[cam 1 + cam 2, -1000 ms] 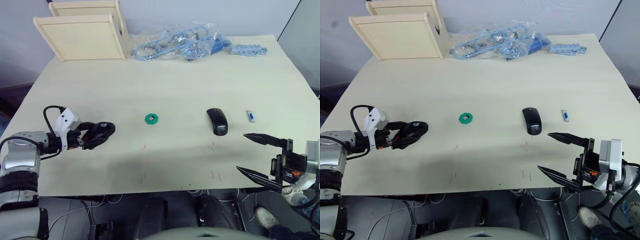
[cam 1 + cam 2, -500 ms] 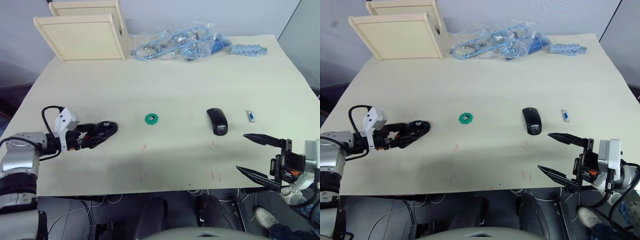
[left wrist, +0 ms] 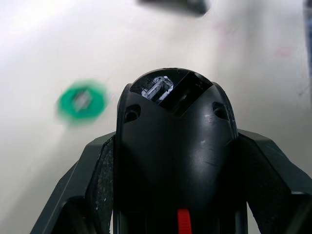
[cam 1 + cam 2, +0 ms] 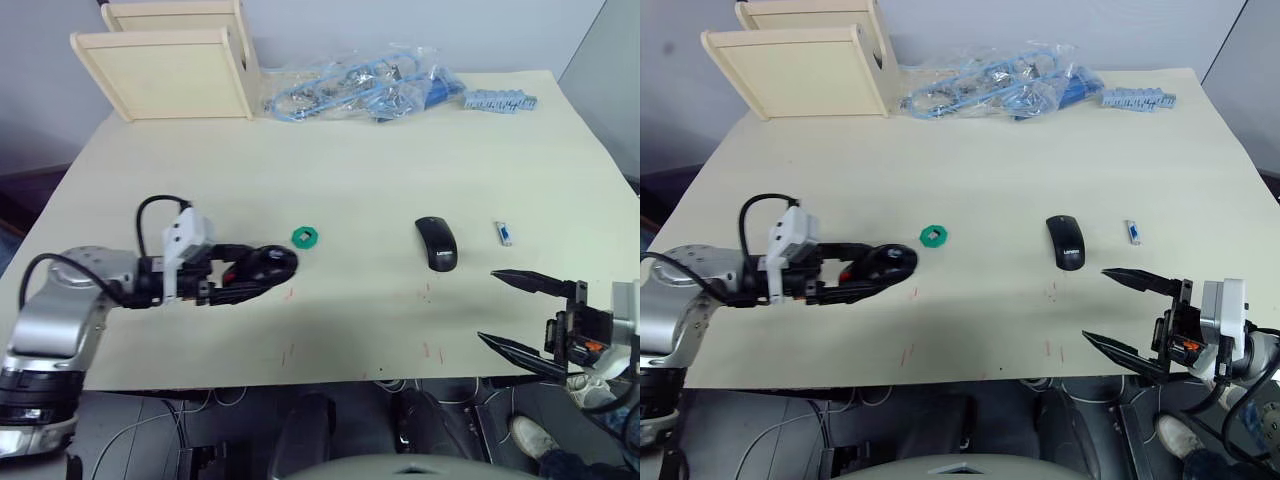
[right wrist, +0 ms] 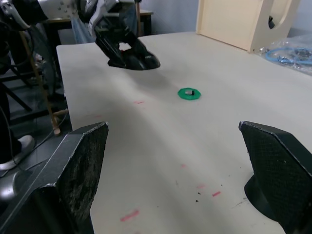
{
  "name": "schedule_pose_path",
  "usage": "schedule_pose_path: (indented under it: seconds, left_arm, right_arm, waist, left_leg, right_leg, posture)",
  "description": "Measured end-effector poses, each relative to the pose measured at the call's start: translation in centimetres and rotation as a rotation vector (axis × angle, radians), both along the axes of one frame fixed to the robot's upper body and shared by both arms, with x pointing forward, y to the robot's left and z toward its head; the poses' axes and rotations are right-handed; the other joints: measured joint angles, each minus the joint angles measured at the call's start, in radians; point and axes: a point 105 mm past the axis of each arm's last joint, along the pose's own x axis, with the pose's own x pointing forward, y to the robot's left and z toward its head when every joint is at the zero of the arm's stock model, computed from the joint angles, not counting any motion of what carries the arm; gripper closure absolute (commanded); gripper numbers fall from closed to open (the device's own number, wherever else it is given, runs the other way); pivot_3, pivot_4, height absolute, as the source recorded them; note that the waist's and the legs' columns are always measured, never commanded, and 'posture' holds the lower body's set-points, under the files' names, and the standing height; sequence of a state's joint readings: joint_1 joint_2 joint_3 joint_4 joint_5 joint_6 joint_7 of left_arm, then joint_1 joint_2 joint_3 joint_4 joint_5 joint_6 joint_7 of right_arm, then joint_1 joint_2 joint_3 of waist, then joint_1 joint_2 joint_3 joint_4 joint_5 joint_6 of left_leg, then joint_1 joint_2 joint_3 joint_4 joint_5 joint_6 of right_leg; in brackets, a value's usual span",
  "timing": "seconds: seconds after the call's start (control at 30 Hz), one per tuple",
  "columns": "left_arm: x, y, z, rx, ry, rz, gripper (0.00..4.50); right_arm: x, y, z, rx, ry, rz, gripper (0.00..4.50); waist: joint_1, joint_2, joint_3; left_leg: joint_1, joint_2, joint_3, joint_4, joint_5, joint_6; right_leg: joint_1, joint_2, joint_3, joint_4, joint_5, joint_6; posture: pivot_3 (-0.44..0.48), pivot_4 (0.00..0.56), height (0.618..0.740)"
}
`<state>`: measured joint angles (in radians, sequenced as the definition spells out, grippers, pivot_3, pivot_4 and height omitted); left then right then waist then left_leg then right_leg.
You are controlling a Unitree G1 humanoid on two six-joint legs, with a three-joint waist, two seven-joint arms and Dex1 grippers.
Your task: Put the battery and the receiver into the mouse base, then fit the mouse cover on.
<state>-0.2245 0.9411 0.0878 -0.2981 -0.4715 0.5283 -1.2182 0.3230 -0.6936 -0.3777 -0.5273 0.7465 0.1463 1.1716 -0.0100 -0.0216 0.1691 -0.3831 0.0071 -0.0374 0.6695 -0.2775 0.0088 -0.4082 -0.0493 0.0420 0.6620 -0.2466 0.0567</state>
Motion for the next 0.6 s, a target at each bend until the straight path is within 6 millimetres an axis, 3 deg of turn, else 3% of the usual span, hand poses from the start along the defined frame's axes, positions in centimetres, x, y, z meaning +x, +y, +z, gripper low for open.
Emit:
schedule_pose_path:
  seconds: [0.13, 0.37, 0.6]
  left_arm:
    - [0.0, -2.8, -0.7, 0.079, -0.042, -0.025, 1.57]
    - [-0.6, -5.8, -1.4, 0.119, -0.008, -0.091, 1.57]
    - [-0.9, -7.7, -3.0, 0.125, 0.031, -0.126, 1.57]
  right_arm:
    - [-0.3, -0.6, 0.1, -0.022, 0.006, -0.006, 0.00]
    - [-0.6, -0.5, 0.3, -0.050, 0.027, 0.016, 0.00]
    - [-0.7, -0.9, 0.5, -0.070, 0.054, 0.016, 0.00]
  waist:
    - [-0.004, 0.000, 0.000]
    - [-0.003, 0.000, 0.000]
    - [-0.002, 0.000, 0.000]
  left_leg:
    - [0.001, 0.000, 0.000, 0.000, 0.000, 0.000]
    - [0.001, 0.000, 0.000, 0.000, 0.000, 0.000]
    - [0.001, 0.000, 0.000, 0.000, 0.000, 0.000]
  right_leg:
    - [0.000, 0.001, 0.001, 0.001, 0.000, 0.000]
    - [0.000, 0.001, 0.001, 0.000, 0.000, 0.000]
    - [0.000, 0.001, 0.001, 0.000, 0.000, 0.000]
  posture:
    - [0.000, 0.150, 0.740]
    - [0.000, 0.150, 0.740]
    - [0.000, 0.150, 0.740]
